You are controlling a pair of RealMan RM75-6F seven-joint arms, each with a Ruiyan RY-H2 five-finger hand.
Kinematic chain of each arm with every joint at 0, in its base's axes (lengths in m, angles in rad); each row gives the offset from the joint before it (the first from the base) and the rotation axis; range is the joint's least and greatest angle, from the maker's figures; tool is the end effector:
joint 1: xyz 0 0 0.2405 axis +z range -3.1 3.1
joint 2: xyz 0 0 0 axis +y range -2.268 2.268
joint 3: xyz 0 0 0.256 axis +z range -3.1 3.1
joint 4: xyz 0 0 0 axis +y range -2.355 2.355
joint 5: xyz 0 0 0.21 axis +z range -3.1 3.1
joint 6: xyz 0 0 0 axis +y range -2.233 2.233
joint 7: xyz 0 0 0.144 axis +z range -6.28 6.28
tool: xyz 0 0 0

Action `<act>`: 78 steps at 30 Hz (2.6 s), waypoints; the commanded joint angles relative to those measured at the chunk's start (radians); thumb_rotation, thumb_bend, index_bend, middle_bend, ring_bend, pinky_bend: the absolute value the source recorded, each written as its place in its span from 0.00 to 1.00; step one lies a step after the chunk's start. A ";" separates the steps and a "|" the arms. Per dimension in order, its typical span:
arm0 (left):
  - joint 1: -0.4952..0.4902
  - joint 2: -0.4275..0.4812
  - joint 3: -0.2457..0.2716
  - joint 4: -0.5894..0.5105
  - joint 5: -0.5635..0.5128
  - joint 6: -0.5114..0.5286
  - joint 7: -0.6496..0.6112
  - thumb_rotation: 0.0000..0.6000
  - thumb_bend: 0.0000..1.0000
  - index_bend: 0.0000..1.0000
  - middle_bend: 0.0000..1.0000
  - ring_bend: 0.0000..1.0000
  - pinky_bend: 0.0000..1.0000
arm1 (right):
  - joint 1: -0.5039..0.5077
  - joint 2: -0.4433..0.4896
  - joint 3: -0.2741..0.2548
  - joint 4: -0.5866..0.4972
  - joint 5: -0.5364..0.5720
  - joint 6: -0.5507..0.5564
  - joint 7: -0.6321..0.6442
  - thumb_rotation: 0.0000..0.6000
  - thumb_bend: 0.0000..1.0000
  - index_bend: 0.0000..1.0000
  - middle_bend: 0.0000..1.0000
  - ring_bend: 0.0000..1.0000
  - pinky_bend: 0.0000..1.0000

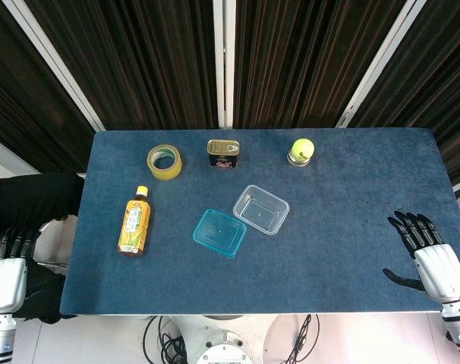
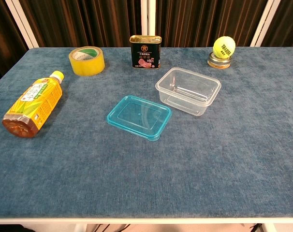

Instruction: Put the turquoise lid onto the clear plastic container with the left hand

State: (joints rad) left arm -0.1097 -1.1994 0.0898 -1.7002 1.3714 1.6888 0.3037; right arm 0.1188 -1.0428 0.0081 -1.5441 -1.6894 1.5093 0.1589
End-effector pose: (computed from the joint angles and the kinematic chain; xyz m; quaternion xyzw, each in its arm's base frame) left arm -0.3013 0.1560 0.1418 -0.5786 -0.3541 -0.3278 0.6576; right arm -0.3020 -0.1816 0.1755 0.6560 -0.3513 0.4216 0.5181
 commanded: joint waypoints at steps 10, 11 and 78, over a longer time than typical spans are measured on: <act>-0.041 0.009 -0.045 -0.052 0.090 -0.078 0.063 1.00 0.10 0.17 0.13 0.01 0.01 | 0.034 -0.016 0.023 -0.027 0.007 -0.021 -0.036 1.00 0.07 0.00 0.05 0.00 0.02; -0.060 0.016 -0.049 -0.068 0.106 -0.103 0.088 1.00 0.10 0.17 0.13 0.01 0.01 | 0.035 -0.017 0.024 -0.027 0.007 -0.020 -0.042 1.00 0.07 0.00 0.05 0.00 0.02; -1.192 -0.465 -0.110 0.242 -0.910 -0.909 0.429 1.00 0.21 0.37 0.39 0.26 0.11 | 0.001 -0.054 0.014 0.035 0.032 0.036 -0.001 1.00 0.07 0.00 0.05 0.00 0.02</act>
State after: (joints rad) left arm -1.3132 -1.6737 -0.0240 -1.4432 0.4405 0.7688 0.7462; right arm 0.1197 -1.0964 0.0218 -1.5091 -1.6576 1.5446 0.1573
